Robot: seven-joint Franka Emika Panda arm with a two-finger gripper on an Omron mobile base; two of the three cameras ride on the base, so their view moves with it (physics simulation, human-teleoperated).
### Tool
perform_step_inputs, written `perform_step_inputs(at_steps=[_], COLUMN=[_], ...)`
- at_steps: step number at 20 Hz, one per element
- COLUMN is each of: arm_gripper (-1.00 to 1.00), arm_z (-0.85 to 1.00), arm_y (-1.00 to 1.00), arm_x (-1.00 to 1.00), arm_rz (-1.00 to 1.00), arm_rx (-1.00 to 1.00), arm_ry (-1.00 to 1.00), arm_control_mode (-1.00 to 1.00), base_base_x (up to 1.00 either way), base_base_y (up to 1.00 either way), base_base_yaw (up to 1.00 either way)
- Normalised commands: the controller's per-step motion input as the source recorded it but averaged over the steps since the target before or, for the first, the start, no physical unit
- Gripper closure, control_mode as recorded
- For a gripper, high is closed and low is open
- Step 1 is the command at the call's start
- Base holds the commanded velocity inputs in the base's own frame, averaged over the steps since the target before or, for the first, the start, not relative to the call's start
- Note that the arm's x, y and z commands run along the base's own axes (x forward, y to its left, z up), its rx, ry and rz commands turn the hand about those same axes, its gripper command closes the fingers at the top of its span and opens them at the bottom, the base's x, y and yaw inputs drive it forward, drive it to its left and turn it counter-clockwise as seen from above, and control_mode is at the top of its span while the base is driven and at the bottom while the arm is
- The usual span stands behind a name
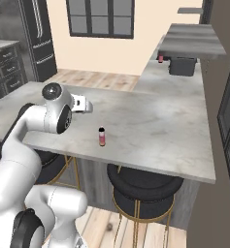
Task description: Place the large bottle from the dining counter next to the other large bottle outside the sink, and place the small bottle from the dining counter next to the other small bottle inside the sink.
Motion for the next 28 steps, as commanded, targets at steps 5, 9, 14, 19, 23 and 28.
perform_step_inputs(at_steps=[5,9,14,19,23,28], arm_gripper=[-1.00,-1.00,-1.00,-1.00,-1.00,-1.00], arm_z=[-0.05,-0.16,-0.31,-0.36,-0.29,-0.26], arm_y=[-0.05,-0.12,-0.10,-0.05,-0.08,-0.09], arm_x=[0.00,0.00,0.00,0.00,0.00,0.00], arm_rz=[0.00,0.00,0.00,0.00,0.00,0.00], arm_rx=[0.00,0.00,0.00,0.00,0.00,0.00], arm_ry=[0.00,0.00,0.01,0.02,0.01,0.01], arm_control_mode=[-1.00,-1.00,-1.00,-1.00,-1.00,-1.00], base_base_x=[0.00,0.00,0.00,0.00,0.00,0.00], base_base_y=[0.00,0.00,0.00,0.00,0.00,0.00], base_base_yaw=[0.00,0.00,0.00,0.00,0.00,0.00])
